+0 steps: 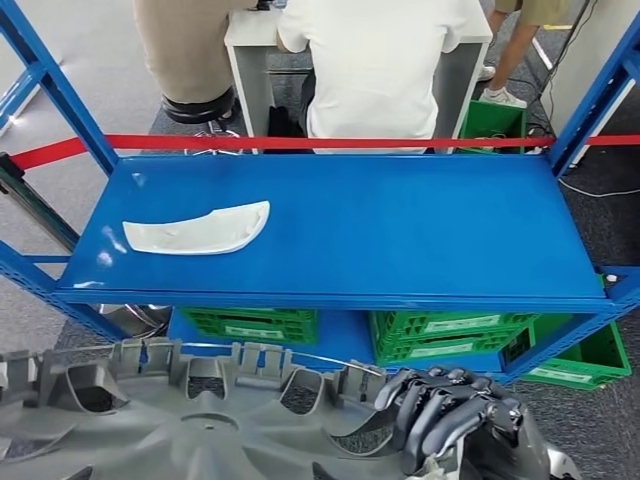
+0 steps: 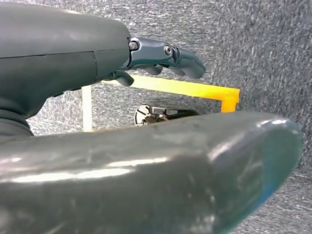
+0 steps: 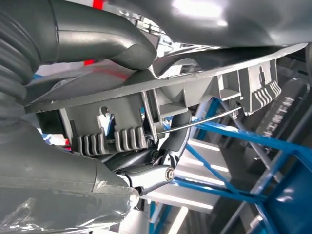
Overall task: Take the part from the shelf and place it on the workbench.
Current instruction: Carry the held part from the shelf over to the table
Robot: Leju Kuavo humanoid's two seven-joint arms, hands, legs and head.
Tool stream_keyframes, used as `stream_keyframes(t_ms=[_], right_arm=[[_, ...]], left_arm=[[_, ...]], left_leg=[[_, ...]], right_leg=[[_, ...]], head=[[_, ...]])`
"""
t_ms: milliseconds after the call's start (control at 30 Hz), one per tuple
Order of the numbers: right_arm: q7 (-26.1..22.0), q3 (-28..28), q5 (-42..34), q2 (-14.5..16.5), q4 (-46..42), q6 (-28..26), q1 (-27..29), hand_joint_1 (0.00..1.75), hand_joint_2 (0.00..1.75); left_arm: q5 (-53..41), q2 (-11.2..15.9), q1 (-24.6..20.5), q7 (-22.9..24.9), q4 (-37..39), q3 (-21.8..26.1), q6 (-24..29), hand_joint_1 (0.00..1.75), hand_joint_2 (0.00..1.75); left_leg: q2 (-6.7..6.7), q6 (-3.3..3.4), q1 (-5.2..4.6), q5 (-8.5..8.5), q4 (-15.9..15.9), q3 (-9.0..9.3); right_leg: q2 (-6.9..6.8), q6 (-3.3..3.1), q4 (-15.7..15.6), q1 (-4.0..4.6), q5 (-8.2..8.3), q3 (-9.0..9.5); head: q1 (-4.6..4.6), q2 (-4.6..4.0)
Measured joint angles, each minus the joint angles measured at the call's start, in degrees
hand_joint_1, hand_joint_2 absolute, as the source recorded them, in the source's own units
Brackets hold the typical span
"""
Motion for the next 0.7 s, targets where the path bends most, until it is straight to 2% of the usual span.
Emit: stream_keyframes(t_ms=[67, 100, 200, 233, 267, 300, 367, 400, 433, 467, 500, 533, 567, 600, 633, 700], right_arm=[[0.1, 0.2, 0.1, -0.1, 0.1, -0.1, -0.2, 1.75, 1.75], [0.2, 0.3, 0.2, -0.2, 0.1, -0.4, -0.3, 1.75, 1.75], [1.1, 0.7, 1.0, -0.5, 0.6, -1.6, -0.7, 1.75, 1.75], [1.3, 0.8, 1.3, -0.7, 1.0, -2.1, -0.7, 1.75, 1.75], [1.4, 0.9, 1.5, -0.9, 1.4, -2.4, -0.7, 1.75, 1.75], [1.4, 1.0, 1.6, -1.0, 1.9, -2.7, -0.7, 1.75, 1.75], [1.1, 1.1, 1.6, -1.1, 3.1, -3.0, -0.8, 1.75, 1.75], [0.9, 1.2, 1.5, -1.2, 3.7, -3.1, -0.7, 1.75, 1.75], [0.6, 1.2, 1.5, -1.2, 4.2, -3.1, -0.7, 1.75, 1.75], [0.3, 1.2, 1.4, -1.2, 4.6, -3.1, -0.6, 1.75, 1.75], [-0.1, 1.2, 1.5, -1.2, 4.8, -3.2, -0.6, 1.75, 1.75], [-0.4, 1.2, 1.7, -1.2, 5.0, -3.3, -0.6, 1.75, 1.75], [-0.8, 1.2, 2.1, -1.2, 5.0, -3.5, -0.5, 1.75, 1.75], [-1.1, 1.1, 2.5, -1.2, 5.1, -3.8, -0.4, 1.75, 1.75], [-1.3, 1.0, 2.9, -1.2, 5.1, -4.0, -0.2, 1.75, 1.75], [-1.6, 0.9, 3.5, -1.2, 5.1, -4.3, 0.2, 1.75, 1.75]], left_arm=[[-0.1, 0.0, -0.3, 0.0, 0.0, 0.0, 0.1, 0.00, 0.00], [-0.2, 0.1, -0.4, 0.1, 0.0, 0.0, 0.1, 0.00, 0.00], [-0.6, 0.0, -0.3, 0.1, 0.0, 0.0, 0.3, 0.00, 0.00], [-0.7, 0.0, -0.2, 0.1, 0.0, 0.0, 0.3, 0.00, 0.00], [-0.8, 0.0, -0.2, 0.0, 0.0, 0.0, 0.3, 0.00, 0.00], [-0.9, 0.0, -0.2, -0.1, 0.0, 0.0, 0.3, 0.00, 0.00], [-1.1, 0.0, -0.2, -0.1, 0.0, 0.0, 0.3, 0.00, 0.00], [-1.2, 0.1, -0.2, 0.0, 0.0, 0.0, 0.3, 0.00, 0.00], [-1.2, 0.1, -0.2, 0.1, 0.0, -0.1, 0.3, 0.00, 0.00], [-1.2, 0.1, -0.2, 0.3, 0.0, -0.1, 0.3, 0.00, 0.00], [-1.2, 0.1, -0.2, 0.6, 0.0, -0.1, 0.3, 0.00, 0.00], [-1.2, 0.1, -0.2, 0.9, 0.0, -0.1, 0.5, 0.00, 0.00], [-1.1, 0.1, -0.1, 1.3, 0.0, -0.1, 0.6, 0.00, 0.00], [-1.0, 0.2, -0.1, 1.6, 0.0, -0.1, 0.7, 0.00, 0.00], [-1.0, 0.2, -0.1, 1.8, 0.0, -0.1, 0.7, 0.00, 0.00], [-0.7, 0.3, -0.1, 2.1, 0.0, -0.1, 0.7, 0.00, 0.00]], left_leg=[[-0.01, 0.69, -0.42, 2.10, -7.3, 4.24], [-0.03, 0.88, -0.58, 2.50, -9.4, 5.32], [0.00, 1.49, -0.74, 3.35, -10.5, 5.19], [0.11, 1.86, -0.68, 3.82, -10.6, 4.92], [0.25, 2.22, -0.58, 4.33, -10.8, 4.55], [0.38, 2.50, -0.51, 4.80, -10.8, 4.10], [0.50, 2.77, -0.57, 5.66, -10.7, 3.03], [0.54, 2.75, -0.61, 6.09, -10.7, 2.47], [0.55, 2.68, -0.64, 6.52, -10.7, 1.92], [0.56, 2.57, -0.63, 6.94, -10.7, 1.40], [0.56, 2.40, -0.61, 7.33, -10.7, 0.95], [0.54, 2.15, -0.63, 7.69, -10.6, 0.60], [0.53, 1.86, -0.68, 8.01, -10.6, 0.36], [0.50, 1.54, -0.74, 8.35, -10.5, 0.25], [0.49, 1.21, -0.79, 8.71, -10.5, 0.17], [0.44, 0.54, -0.73, 9.29, -10.6, -0.03]], right_leg=[[0.00, 0.44, 0.1, 0.28, 0.54, -0.40], [-0.04, 0.74, 0.1, 0.37, 0.86, -0.54], [-0.15, 1.77, -0.4, 0.24, 1.81, -0.71], [-0.19, 2.06, -0.1, 0.17, 1.15, -1.01], [-0.22, 2.32, 1.3, 0.14, -0.45, -1.58], [-0.27, 2.52, 3.9, 0.12, -2.95, -2.44], [-0.30, 2.85, 10.9, 0.12, -7.95, -4.20], [-0.30, 2.93, 13.5, 0.12, -9.09, -4.45], [-0.30, 2.96, 14.4, 0.13, -9.01, -3.86], [-0.30, 2.95, 13.1, 0.13, -7.94, -2.21], [-0.32, 2.90, 9.9, 0.12, -6.47, 0.44], [-0.34, 2.86, 5.7, 0.11, -5.67, 3.42], [-0.29, 2.65, 1.9, 0.16, -5.21, 6.06], [-0.24, 2.42, -0.7, 0.21, -5.21, 7.66], [-0.17, 2.12, -1.9, 0.32, -5.46, 8.23], [-0.12, 1.17, -2.0, 0.38, -4.85, 7.57]], head=[[-0.03, 0.00], [-0.04, 0.00], [-0.06, 0.01], [0.00, 0.00], [0.10, 0.00], [0.19, 0.00], [0.31, 0.00], [0.31, -0.01], [0.31, -0.01], [0.31, -0.01], [0.32, -0.01], [0.33, 0.00], [0.31, 0.00], [0.31, 0.01], [0.30, 0.02], [0.32, 0.02]])
